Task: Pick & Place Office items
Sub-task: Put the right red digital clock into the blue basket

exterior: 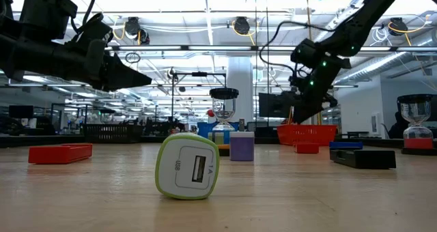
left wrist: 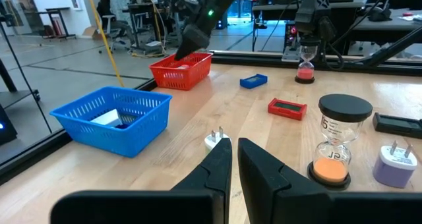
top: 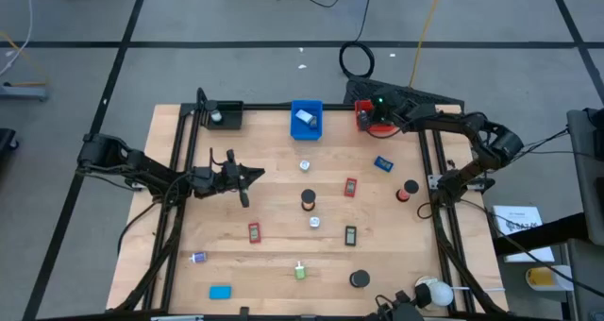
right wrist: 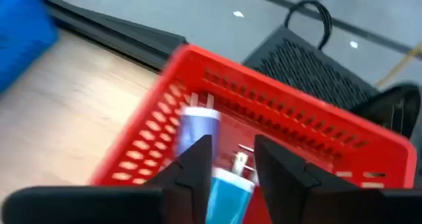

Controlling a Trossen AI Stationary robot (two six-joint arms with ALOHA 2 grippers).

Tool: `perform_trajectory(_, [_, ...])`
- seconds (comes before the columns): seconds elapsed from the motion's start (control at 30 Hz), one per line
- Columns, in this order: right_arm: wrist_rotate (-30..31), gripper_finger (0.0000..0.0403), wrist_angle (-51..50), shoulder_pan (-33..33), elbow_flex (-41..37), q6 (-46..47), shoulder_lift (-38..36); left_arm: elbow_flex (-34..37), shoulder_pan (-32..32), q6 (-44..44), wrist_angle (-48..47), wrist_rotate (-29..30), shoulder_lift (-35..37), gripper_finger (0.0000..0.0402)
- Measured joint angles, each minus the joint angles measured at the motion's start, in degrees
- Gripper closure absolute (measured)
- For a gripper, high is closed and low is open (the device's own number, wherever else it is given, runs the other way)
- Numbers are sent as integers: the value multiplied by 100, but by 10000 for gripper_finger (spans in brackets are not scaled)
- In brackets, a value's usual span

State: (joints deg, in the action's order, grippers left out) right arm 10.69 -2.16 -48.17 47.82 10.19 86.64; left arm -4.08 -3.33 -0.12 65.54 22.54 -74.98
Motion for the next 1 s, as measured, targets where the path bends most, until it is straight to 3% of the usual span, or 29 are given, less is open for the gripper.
perform_trajectory(0.13, [-152,348,-141,433,-1,-296,-497,-2,-2,112,-166,-2,0,366])
perform_trajectory(0.3, [-150,398,-129,1518,-109,-688,-1029,-2,0,2,-391,-25,-2,366])
perform_trajectory(0.5, [-148,395,1244,2630,-646,-934,-1243,-2,-2,-511,-564,-48,-2,366])
perform_trajectory(0.7, [-150,400,2430,3110,-1113,-953,-1256,-7,0,-571,-557,-47,-2,366])
perform_trajectory(0.87, [-149,402,2751,3299,-1282,-1112,-1254,-181,-2,-627,-725,52,-2,366])
perform_trajectory(1.0, [79,402,2648,3369,-1286,-1147,-1252,-693,-43,-681,-1808,120,-2,366])
